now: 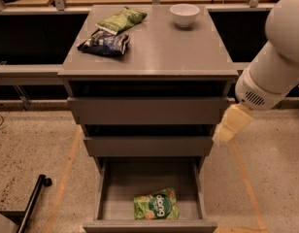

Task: Pick green rice chip bag from bottom drawer and place on counter

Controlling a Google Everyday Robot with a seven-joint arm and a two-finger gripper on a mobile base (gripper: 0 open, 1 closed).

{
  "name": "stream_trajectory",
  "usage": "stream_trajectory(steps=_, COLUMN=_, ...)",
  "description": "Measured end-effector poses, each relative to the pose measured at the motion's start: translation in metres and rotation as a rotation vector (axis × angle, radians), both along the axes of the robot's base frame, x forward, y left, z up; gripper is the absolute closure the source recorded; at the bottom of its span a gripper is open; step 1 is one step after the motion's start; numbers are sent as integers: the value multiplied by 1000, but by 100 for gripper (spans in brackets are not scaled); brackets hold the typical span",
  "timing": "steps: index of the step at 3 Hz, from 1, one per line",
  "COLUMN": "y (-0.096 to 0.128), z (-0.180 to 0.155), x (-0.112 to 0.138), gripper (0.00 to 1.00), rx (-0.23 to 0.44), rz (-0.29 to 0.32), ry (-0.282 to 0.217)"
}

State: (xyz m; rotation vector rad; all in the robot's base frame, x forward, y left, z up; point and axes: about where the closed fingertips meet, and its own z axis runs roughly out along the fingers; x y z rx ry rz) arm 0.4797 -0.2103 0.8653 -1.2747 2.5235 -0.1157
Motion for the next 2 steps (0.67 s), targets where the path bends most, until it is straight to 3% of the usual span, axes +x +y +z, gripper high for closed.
stream_trajectory(steps=1, y=-3, z=-3, x=-1, gripper=0, rx=7, rz=-75, ry=6)
stream_trajectory(steps=2, y=4, z=-17, x=-4, gripper=0, rx=-9, rz=-57, ry=27)
